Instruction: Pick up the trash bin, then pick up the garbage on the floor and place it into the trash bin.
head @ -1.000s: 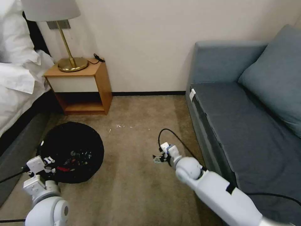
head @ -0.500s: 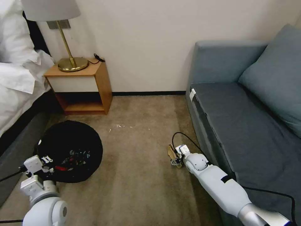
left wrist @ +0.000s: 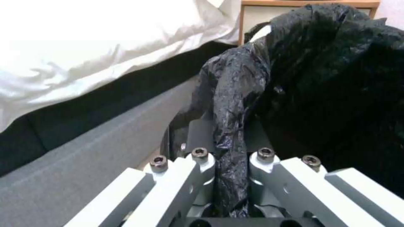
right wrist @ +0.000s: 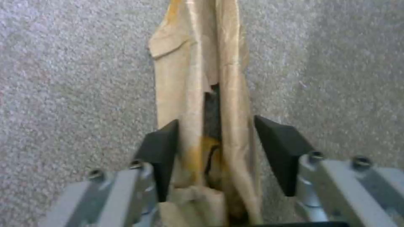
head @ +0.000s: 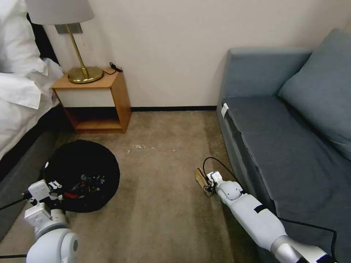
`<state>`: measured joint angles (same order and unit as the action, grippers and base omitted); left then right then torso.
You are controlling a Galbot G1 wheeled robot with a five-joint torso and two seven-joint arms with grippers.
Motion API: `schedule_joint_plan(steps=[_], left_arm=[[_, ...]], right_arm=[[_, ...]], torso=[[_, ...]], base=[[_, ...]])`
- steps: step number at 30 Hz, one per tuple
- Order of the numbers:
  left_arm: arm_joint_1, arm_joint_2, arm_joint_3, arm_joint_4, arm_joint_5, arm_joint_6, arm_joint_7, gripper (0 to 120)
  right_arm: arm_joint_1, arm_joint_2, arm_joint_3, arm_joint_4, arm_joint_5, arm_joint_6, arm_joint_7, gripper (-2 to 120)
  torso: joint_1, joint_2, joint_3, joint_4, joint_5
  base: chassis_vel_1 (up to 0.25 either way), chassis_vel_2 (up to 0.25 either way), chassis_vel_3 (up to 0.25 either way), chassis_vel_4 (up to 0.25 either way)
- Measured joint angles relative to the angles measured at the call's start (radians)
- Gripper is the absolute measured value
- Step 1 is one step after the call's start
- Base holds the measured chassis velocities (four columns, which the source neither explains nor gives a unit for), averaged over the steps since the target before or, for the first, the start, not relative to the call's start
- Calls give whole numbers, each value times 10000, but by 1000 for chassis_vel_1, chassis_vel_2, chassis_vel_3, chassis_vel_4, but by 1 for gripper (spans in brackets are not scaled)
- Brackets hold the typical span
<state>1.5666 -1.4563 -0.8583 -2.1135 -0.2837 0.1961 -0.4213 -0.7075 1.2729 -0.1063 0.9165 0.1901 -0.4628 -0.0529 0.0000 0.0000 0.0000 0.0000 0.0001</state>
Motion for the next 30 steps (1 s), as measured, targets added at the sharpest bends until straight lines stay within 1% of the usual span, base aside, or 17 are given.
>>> schedule_joint_plan(steps=[1,3,5,6,9,12,15,17,18,20,21,22,24,25,28,29,30], left_arm=[[-3,0,5,15,-1,0,-2,5],[-4,0,8,21,-2,0,-3,5],[-17,-5,12,35,-4,0,-4,5],[-17,-5,12,35,-4,0,-4,5],[-29,-21,25,48,-4,0,-5,5],[-42,-28,37,54,-5,0,-6,5],[-48,-21,37,71,-14,1,-7,5],[-63,-13,61,122,-47,13,-6,5],[-63,-13,61,122,-47,13,-6,5],[-66,-64,142,149,-32,26,-7,5],[-66,-89,180,152,-14,30,0,5],[-66,-89,180,152,-14,30,0,5],[-66,-111,204,153,10,32,8,5],[-66,-111,204,153,10,32,8,5],[-65,-165,215,131,-14,110,43,5],[-65,-165,215,131,-14,110,43,5],[-65,-204,236,72,-48,166,60,5]], right_arm=[[-17,4,-2,-28,-58,66,2,41],[-27,4,-5,-40,-97,100,3,38],[-70,-41,-33,-35,-194,297,39,26],[-70,-41,-33,-35,-194,297,39,26],[-87,-170,-187,88,-250,650,186,16],[-39,-707,-894,603,-274,1884,221,1],[-12,-924,-1133,1007,-169,2159,211,0],[75,-1303,-1637,2269,87,3066,286,0],[75,-1303,-1637,2269,87,3066,286,0],[330,-1458,-2102,3377,93,4709,68,0],[460,-1450,-2355,3844,329,5254,-83,0],[460,-1450,-2355,3844,329,5254,-83,0],[741,-1267,-2925,4593,1074,6040,-296,0],[741,-1267,-2925,4593,1074,6040,-296,0],[1215,-786,-3989,4793,1933,7082,-310,0],[1215,-786,-3989,4793,1933,7082,-310,0],[1504,-354,-4703,4558,2324,7618,-262,0]], torso=[[0,0,0,1,0],[0,0,0,1,-1],[0,0,0,1,0],[0,0,0,1,0],[0,0,0,0,-1],[0,0,0,-1,0],[0,0,0,-2,-2],[1,0,0,-2,0],[1,0,0,-2,0],[0,0,0,1,-4],[1,0,0,1,-3],[1,0,0,1,-3],[0,1,-1,0,-4],[0,1,-1,0,-4],[0,0,0,2,-4],[0,0,0,2,-4],[0,0,-1,4,-3]], base=[[0,0,0,0],[0,0,0,0],[0,0,0,0],[0,0,0,0],[0,0,0,0],[0,0,0,0],[0,0,0,0],[0,0,0,0],[0,0,0,0],[0,0,0,0],[0,0,0,0],[0,0,0,0],[0,0,0,0],[0,0,0,0],[0,0,0,0],[0,0,0,0],[0,0,0,0]])
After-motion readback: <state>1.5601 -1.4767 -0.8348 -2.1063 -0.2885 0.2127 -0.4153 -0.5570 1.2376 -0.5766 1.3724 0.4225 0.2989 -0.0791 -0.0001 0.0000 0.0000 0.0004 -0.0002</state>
